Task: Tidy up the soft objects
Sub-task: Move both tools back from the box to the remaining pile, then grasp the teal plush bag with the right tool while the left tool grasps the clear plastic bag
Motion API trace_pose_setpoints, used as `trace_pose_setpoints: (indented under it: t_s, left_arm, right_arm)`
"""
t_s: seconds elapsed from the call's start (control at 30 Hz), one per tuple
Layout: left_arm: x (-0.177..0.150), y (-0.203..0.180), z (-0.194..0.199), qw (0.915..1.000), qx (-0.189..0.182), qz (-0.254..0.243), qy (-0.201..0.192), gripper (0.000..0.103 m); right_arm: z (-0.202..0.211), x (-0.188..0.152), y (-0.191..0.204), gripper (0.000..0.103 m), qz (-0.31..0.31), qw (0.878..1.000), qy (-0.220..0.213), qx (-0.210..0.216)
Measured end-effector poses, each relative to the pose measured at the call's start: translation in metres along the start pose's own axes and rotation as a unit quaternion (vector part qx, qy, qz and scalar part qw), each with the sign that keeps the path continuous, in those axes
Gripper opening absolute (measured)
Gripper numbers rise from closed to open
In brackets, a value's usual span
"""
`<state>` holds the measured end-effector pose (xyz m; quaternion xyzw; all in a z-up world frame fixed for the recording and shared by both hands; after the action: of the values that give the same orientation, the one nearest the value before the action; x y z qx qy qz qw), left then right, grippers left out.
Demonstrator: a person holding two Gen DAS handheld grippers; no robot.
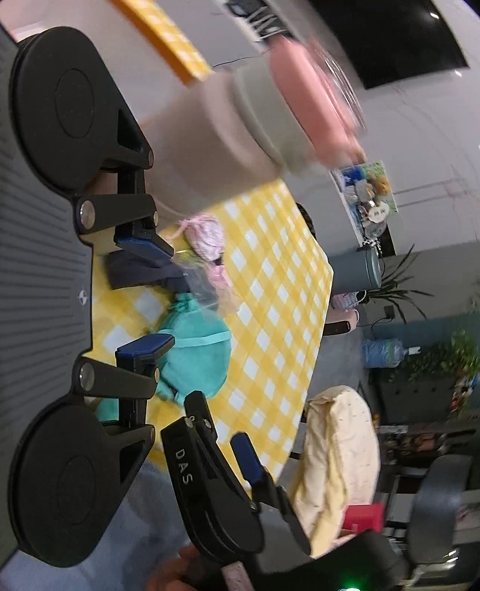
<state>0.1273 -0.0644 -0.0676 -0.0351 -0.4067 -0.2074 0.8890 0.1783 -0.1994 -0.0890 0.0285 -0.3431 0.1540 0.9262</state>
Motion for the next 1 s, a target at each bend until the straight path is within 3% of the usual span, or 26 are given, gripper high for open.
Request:
trace_pose_setpoints:
  t_s: [0.13, 0.27, 0.33, 0.53, 0.73, 0.87, 0.9, 0.97, 1.0]
  left_arm:
    - [0.012, -0.009, -0.031, 0.9989, 0.023, -0.040, 0.012, 0.054]
    - [0.017, -0.012, -0.065, 0.9943, 0.058, -0.081, 0.038, 0.042]
    - [0.017, -0.012, -0.083, 0.9912, 0.075, -0.095, 0.054, 0.042]
    - [0.015, 0.003, -0.115, 0.9894, 0.074, -0.087, 0.089, 0.042]
    - [0.023, 0.006, -0.122, 0.9895, 0.100, -0.083, 0.063, 0.042]
    - [0.026, 0.008, -0.134, 0.9901, 0.097, -0.072, 0.071, 0.042]
    - [0.028, 0.009, -0.136, 0.9895, 0.102, -0.074, 0.071, 0.041]
    - [0.031, 0.008, -0.139, 0.9888, 0.108, -0.079, 0.067, 0.015]
    - [0.033, 0.008, -0.139, 0.9886, 0.110, -0.081, 0.065, 0.011]
  right_arm:
    - [-0.019, 0.006, -0.017, 0.067, -0.007, 1.000, 0.013, -0.005]
    - [-0.033, 0.010, -0.031, 0.067, -0.014, 1.000, 0.017, -0.006]
    - [-0.038, 0.011, -0.035, 0.067, -0.016, 1.000, 0.018, -0.001]
    - [-0.057, 0.017, -0.040, 0.067, -0.015, 1.000, 0.022, 0.007]
    - [-0.072, 0.024, -0.037, 0.067, -0.009, 0.999, 0.029, 0.029]
    - [-0.078, 0.031, -0.034, 0.067, 0.003, 0.999, 0.028, 0.039]
    - [-0.079, 0.032, -0.033, 0.067, 0.006, 0.999, 0.029, 0.043]
    - [-0.081, 0.033, -0.032, 0.067, 0.013, 0.998, 0.033, 0.044]
    - [-0.082, 0.032, -0.032, 0.069, 0.015, 0.998, 0.034, 0.043]
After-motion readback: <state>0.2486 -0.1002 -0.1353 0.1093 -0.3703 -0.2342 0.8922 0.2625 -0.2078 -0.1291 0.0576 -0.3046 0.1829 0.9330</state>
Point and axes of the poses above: each gripper's, at about its wrist camera, not at the fingertips, and z roughly against the way its jaws point, y to its left, x to its top, the point moved 6 cm from there along -z, roughly the way its jaws point, and after that the axes turned 5 degrees about -x, right-handed, at the moved point
